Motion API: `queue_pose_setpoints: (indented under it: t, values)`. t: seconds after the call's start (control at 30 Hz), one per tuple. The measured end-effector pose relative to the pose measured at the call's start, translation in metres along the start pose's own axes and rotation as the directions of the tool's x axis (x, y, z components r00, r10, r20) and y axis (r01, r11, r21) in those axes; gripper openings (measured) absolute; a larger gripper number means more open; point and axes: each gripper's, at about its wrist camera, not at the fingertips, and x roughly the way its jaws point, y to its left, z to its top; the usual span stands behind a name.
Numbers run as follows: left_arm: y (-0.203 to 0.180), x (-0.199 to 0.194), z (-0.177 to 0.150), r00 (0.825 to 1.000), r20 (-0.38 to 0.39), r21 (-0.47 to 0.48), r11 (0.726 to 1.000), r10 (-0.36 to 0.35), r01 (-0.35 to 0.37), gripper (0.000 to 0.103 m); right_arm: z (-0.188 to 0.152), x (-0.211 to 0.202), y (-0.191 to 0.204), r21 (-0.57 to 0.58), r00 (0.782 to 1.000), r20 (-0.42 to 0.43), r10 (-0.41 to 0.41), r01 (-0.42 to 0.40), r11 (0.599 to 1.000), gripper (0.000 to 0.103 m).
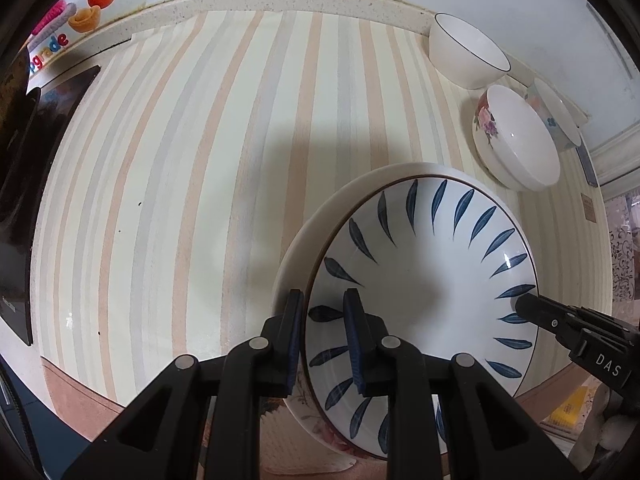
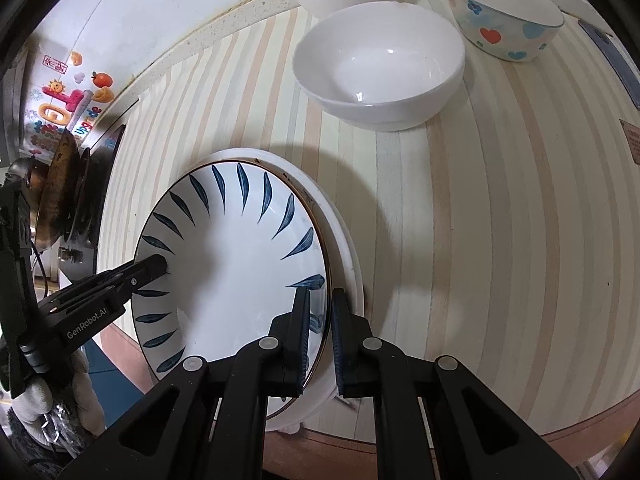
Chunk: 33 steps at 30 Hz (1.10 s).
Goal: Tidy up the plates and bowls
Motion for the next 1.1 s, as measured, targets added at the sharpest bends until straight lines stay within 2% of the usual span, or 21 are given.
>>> queue_pose_setpoints:
  t: [0.3,0.47,0.63,0.9,1.1]
  values:
    - [0.004,0.004,-0.003,1.000,-0.012,-0.026,0.999,-0.026,0.025,0.018,0.000,-0.001,-0.011,0.094,0.997,-0.007,0.080,-0.079,0.992,0.018]
    - [0.008,0.006,-0.005,0.998,-0.032,-0.059,0.997,-0.059,0.057,0.018,0.001,-0.003,-0.009,0.097,0.997,-0.016,0.073,-0.071,0.993,0.018]
    - [0.012,0.004,-0.006,0.997,-0.035,-0.091,0.994,-0.072,0.068,0.019,0.004,-0.006,-0.016,0.127,0.994,-0.028,0.103,-0.099,0.987,0.018]
    - [0.011,-0.014,-0.018,1.000,0.008,-0.085,0.996,-0.016,0.016,0.019,0.001,-0.013,-0.013,0.091,0.995,-0.040,0.087,-0.083,0.992,0.019]
    - [-0.006,-0.075,-0.048,0.995,0.080,-0.024,0.998,0.057,-0.055,0.019,-0.020,-0.052,0.014,-0.020,1.000,0.019,0.004,-0.004,1.000,0.019]
